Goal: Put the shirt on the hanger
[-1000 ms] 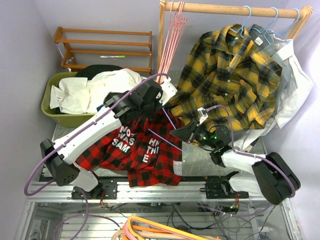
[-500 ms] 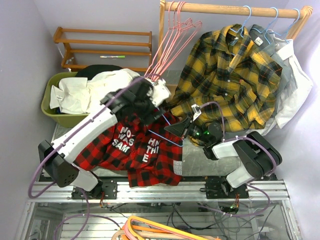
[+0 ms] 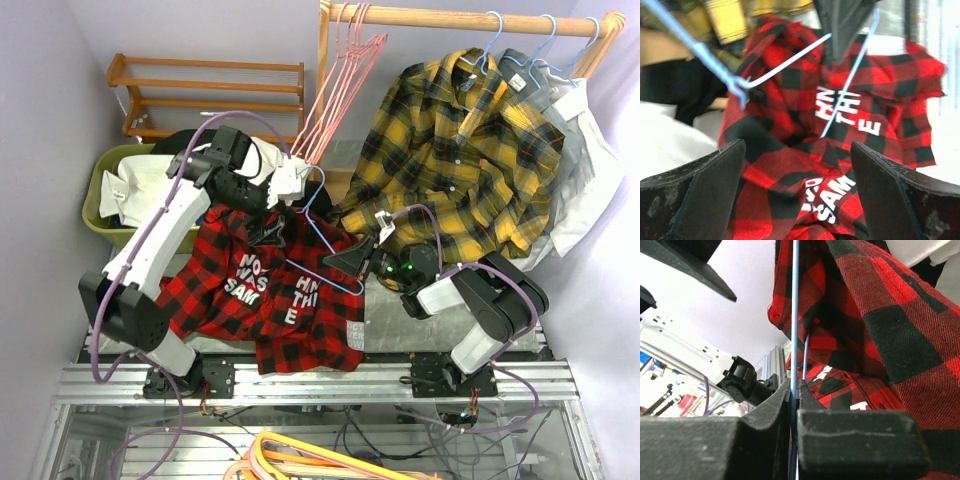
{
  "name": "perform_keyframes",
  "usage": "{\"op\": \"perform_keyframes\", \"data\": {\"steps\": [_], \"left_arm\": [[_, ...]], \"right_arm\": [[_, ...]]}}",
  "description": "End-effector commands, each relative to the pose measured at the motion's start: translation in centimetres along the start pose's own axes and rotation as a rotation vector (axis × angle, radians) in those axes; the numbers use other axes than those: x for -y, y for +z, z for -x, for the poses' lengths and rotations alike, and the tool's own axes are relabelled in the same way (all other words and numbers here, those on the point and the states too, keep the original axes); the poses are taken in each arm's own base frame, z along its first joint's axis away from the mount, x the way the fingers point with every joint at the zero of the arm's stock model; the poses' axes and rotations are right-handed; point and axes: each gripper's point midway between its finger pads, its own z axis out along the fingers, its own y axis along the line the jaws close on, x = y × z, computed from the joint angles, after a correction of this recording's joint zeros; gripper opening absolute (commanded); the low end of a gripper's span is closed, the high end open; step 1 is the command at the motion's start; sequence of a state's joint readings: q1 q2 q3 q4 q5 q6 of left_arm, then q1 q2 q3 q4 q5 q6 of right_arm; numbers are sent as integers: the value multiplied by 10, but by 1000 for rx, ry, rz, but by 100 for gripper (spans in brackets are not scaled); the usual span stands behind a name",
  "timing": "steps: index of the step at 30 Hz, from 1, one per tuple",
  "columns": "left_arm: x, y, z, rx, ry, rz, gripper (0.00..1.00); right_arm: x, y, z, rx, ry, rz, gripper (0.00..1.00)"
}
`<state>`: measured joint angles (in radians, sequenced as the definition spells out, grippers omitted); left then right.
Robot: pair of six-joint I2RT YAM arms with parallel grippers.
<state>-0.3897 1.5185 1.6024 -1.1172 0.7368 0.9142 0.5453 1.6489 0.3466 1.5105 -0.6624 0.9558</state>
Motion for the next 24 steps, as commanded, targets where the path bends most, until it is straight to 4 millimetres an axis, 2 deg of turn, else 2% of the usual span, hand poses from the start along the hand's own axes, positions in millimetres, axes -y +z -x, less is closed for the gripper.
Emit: {"op": "perform_keyframes", "data": {"steps": [1,4,7,12,16,20,23,24], "left_arm": [[46,2,17,132,73,-304,96],[40,8,7,105,84,-324,96],[31,6,-4,115,233,-295,96],[0,-10,18,133,317,-127,96],[-17,-15,26,120,318,-49,96],[-46,-30,39,151,261,57,96],[-47,-26,32,147,247,20,96],[-48,-21,26,135,225,-1,100]], "right_arm": [[-13,9,10,27,-94,68,0],[-13,10,9,22,-93,73,0],[-13,10,5,4,-91,83,0],[-16,8,-2,-21,-95,109,0],[-14,8,-2,-20,-104,97,0],[-12,8,-1,-17,-110,81,0],[-11,8,0,-17,-114,67,0],[-10,8,0,-17,-115,60,0]]}}
